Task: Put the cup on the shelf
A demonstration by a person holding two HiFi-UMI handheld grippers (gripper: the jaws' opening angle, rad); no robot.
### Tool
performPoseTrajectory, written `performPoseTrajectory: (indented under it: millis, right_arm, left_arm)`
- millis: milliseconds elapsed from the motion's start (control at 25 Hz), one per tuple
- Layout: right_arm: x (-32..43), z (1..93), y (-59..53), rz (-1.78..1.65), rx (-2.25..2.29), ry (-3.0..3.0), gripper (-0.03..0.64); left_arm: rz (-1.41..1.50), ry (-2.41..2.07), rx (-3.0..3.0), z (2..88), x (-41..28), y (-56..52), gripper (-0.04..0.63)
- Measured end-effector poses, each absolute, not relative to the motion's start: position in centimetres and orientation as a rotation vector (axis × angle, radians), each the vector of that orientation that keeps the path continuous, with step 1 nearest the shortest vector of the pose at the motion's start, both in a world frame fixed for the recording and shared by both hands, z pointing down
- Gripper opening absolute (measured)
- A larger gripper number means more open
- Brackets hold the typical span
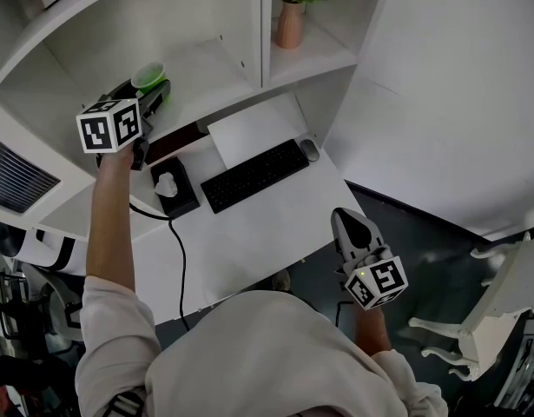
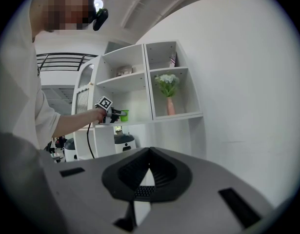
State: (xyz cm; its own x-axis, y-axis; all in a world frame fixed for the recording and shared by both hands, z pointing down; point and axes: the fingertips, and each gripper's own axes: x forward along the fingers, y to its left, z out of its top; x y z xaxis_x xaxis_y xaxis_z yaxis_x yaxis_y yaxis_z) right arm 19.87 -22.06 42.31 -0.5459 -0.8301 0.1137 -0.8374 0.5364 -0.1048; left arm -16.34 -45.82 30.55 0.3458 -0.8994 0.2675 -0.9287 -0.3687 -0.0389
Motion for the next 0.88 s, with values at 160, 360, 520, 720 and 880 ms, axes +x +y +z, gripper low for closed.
performPoseTrajectory:
  millis: [160, 360, 520, 720, 880]
  right_arm:
    - [20.1, 42.3, -22.2, 0.230, 1.472, -2.711, 0.005]
    - [20.1, 42.4, -22.4, 0.232, 1.464, -2.719, 0.005]
    - [20.2, 42.5, -22.5, 0.237, 1.461, -2.727, 0.005]
    - [20.7, 42.6, -22.6, 0.243, 1.466, -2.730, 0.005]
    - [20.9, 42.5, -22.8, 0.243, 1.466, -2.732, 0.005]
  left_arm:
    - [0.418, -1.704, 2.461, 30.8, -16.3, -46.0, 0.295]
    - [0.525, -1.714, 2.441, 31.7, -16.2, -46.1, 0.295]
    - [0.565, -1.715, 2.424, 32.1, -16.3, -46.2, 0.295]
    - [0.575, -1.711, 2.415, 32.1, -16.3, -46.3, 0.297]
    - [0.578, -1.705, 2.413, 32.1, -16.2, -46.2, 0.301]
